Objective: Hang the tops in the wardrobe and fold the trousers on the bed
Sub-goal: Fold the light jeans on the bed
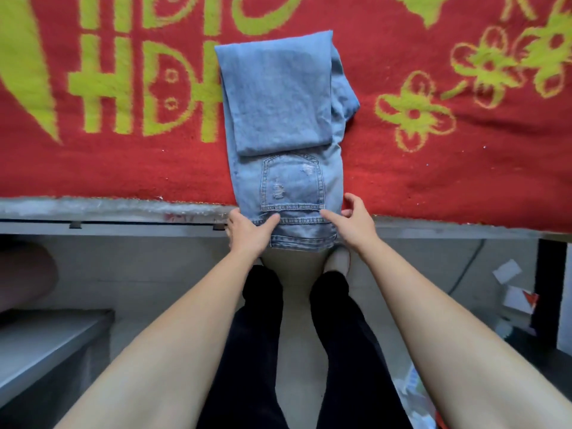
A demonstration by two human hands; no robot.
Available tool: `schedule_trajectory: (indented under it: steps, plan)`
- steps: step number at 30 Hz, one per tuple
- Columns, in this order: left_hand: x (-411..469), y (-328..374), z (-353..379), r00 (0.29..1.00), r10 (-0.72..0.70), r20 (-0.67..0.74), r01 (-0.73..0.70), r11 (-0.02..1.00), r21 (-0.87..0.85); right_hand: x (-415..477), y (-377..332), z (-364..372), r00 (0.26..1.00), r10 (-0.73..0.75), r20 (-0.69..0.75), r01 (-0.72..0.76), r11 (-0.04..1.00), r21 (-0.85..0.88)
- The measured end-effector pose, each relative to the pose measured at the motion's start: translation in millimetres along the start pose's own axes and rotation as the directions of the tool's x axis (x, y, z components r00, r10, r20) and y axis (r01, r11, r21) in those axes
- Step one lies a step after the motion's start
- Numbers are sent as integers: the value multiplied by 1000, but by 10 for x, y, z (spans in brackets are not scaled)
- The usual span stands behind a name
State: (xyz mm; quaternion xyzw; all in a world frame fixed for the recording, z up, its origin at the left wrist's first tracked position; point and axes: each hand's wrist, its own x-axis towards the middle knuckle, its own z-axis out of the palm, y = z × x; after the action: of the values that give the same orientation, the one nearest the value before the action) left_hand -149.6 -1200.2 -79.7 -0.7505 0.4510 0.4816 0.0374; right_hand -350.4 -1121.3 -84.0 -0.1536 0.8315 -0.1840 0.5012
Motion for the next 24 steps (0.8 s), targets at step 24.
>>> schedule_trajectory:
  steps: [24]
  plan:
    - [-628, 784, -610, 999, 27, -45, -45, 881, -471, -634, -905, -799, 976, -148, 162, 64, 899, 433]
